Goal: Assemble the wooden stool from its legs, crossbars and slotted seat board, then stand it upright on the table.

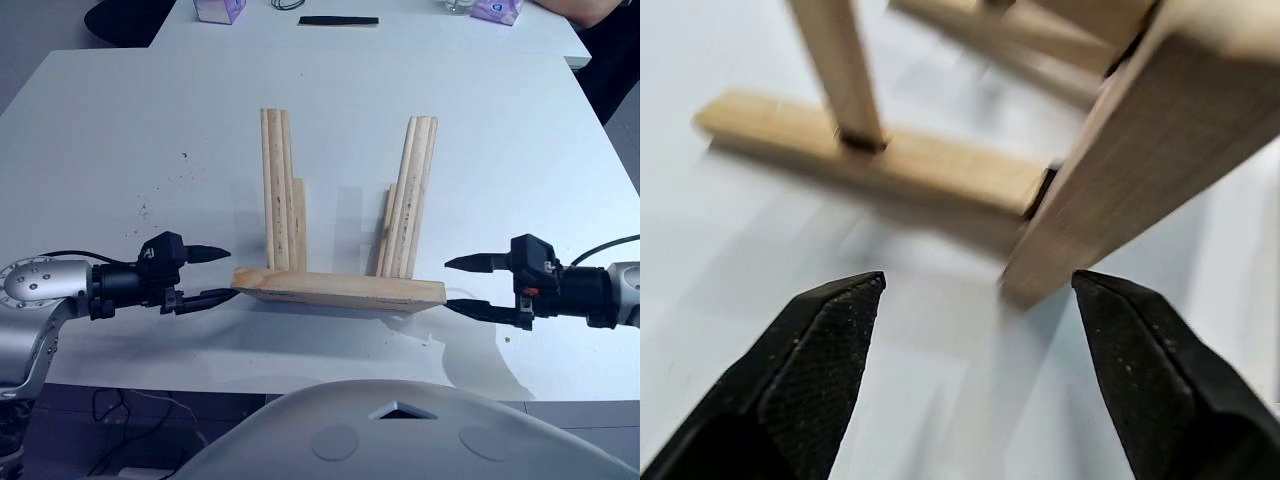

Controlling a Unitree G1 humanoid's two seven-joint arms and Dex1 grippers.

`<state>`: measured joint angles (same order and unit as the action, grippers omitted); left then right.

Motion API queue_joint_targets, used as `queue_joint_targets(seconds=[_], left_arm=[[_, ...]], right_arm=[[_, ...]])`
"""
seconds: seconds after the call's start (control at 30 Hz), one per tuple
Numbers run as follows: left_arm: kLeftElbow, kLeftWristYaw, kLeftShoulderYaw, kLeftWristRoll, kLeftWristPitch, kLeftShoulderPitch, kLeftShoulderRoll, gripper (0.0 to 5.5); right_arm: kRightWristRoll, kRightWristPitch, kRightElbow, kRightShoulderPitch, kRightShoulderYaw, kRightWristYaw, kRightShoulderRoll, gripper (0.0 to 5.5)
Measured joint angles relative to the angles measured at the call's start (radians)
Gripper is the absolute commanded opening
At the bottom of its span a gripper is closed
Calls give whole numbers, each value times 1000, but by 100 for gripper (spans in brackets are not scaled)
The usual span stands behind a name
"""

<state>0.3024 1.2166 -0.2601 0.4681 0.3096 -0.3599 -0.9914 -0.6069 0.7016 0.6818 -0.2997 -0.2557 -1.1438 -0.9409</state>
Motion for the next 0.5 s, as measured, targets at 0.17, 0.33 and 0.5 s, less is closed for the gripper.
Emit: queue_joint_targets(seconds=[0.17,0.33,0.5], left_arm=[[-111,-3,72,-92,-110,41,29,420],[-242,16,164,-176,-270,88,68,420],[-254,43,220,-167,-323,95,129,389]], right_arm=[[108,-145,-139,-10,94,-28,-4,299],[204,-265,-153,-53,216,-27,5,299],[281,-330,-194,-32,327,10,51,299]])
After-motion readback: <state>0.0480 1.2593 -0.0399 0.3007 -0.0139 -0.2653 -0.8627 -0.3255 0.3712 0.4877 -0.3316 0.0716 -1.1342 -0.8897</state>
